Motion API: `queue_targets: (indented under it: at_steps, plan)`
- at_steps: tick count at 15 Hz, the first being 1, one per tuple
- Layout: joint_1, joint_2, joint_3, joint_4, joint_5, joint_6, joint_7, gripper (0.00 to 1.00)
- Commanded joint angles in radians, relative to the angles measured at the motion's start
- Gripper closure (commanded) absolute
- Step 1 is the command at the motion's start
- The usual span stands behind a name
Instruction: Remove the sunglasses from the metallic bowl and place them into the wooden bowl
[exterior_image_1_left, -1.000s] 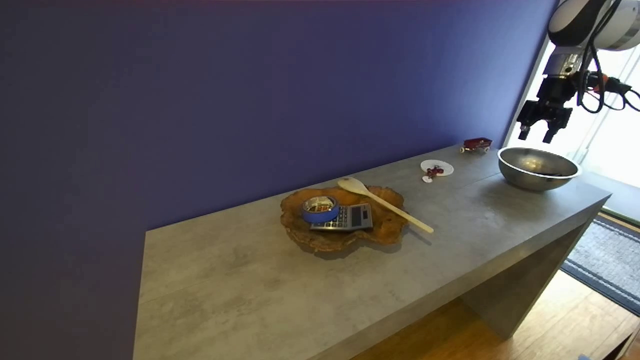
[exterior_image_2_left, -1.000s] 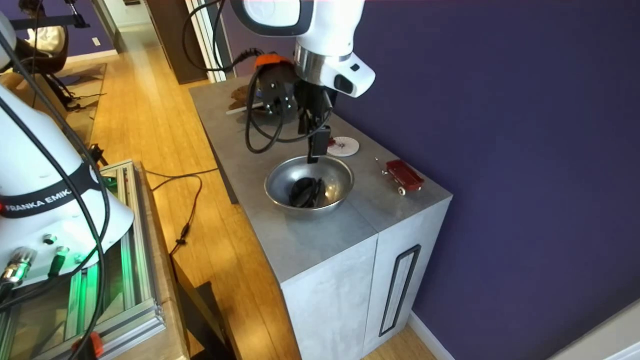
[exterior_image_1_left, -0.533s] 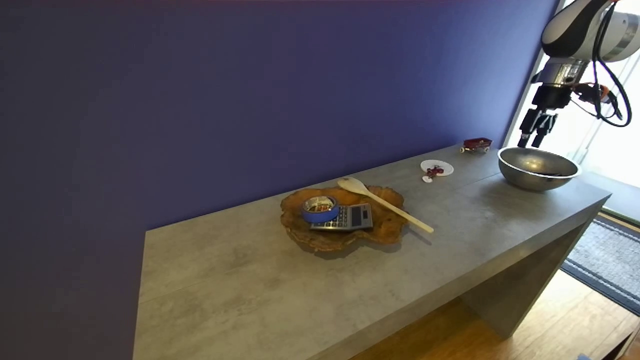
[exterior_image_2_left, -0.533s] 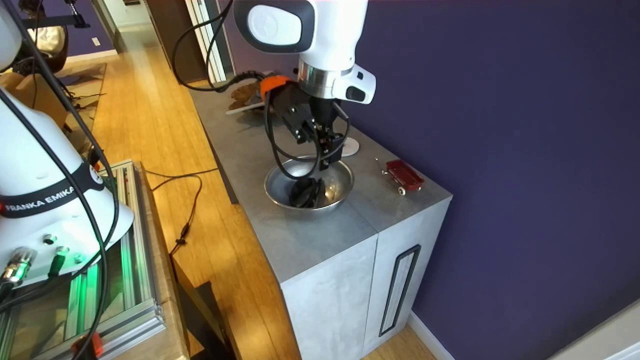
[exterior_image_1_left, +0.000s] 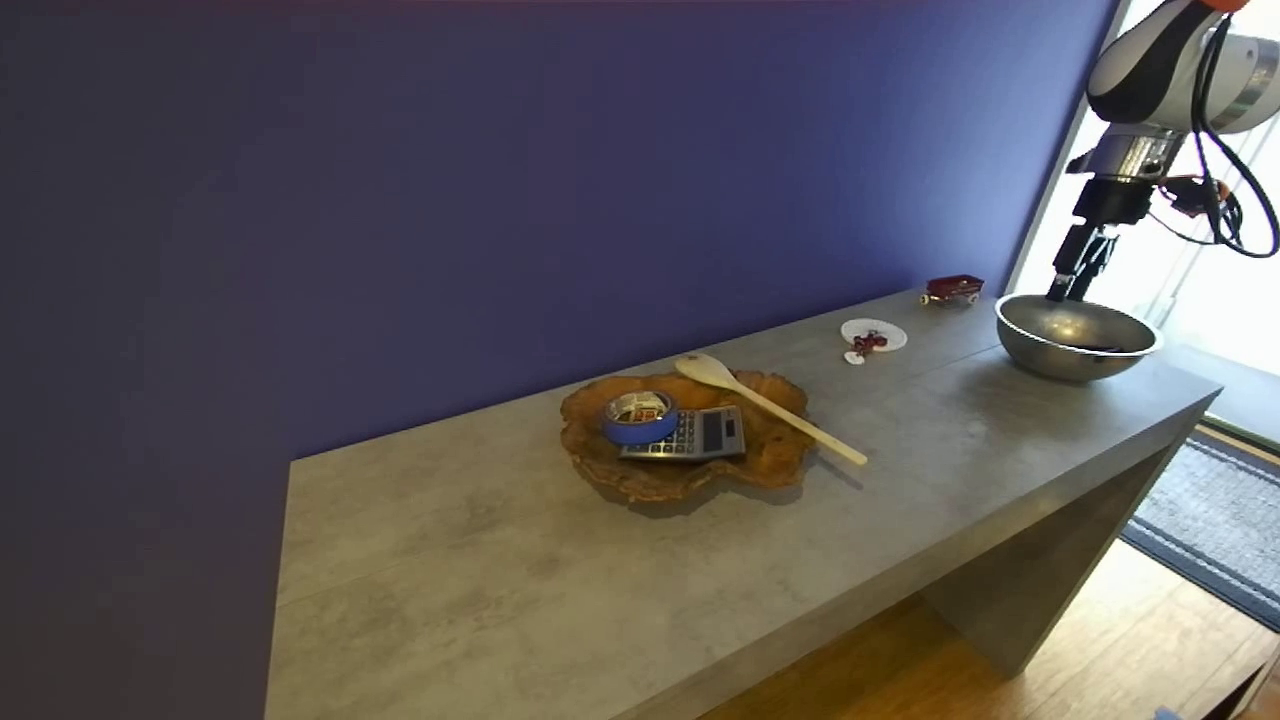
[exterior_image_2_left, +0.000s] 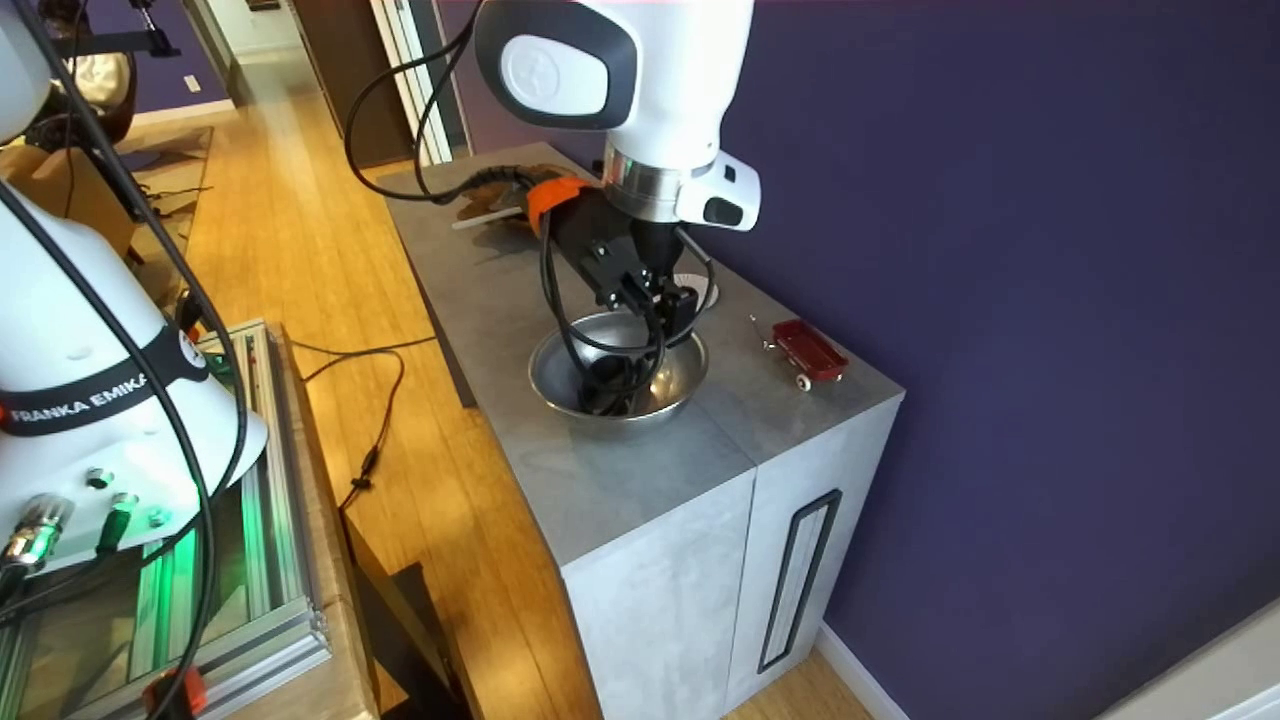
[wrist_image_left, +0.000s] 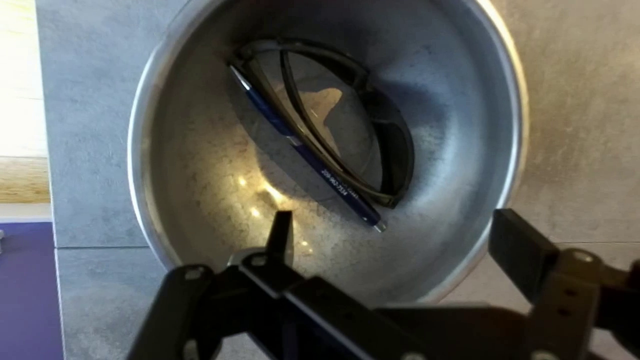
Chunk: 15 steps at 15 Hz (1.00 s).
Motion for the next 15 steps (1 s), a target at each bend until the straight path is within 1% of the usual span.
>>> queue_targets:
  at_steps: [1, 2, 4, 6, 7, 8, 10, 11, 15]
  plan:
    - [-0.01, 0.061, -0.008, 0.015, -0.057, 0.066, -0.002, 0.0]
    - [-0.017, 0.085, -0.011, 0.021, -0.081, 0.064, -0.012, 0.0]
    - [-0.045, 0.116, 0.014, 0.027, -0.06, 0.082, -0.064, 0.0]
    - [-0.059, 0.145, 0.025, 0.028, -0.068, 0.104, -0.089, 0.0]
    - [-0.067, 0.158, 0.035, 0.03, -0.066, 0.112, -0.106, 0.05]
    - [-0.074, 0.167, 0.043, 0.031, -0.065, 0.127, -0.12, 0.26]
    - [-0.09, 0.185, 0.065, 0.034, -0.063, 0.163, -0.159, 0.32]
    - [-0.094, 0.194, 0.072, 0.038, -0.068, 0.167, -0.164, 0.4]
    - [-0.1, 0.189, 0.085, 0.03, -0.088, 0.155, -0.186, 0.68]
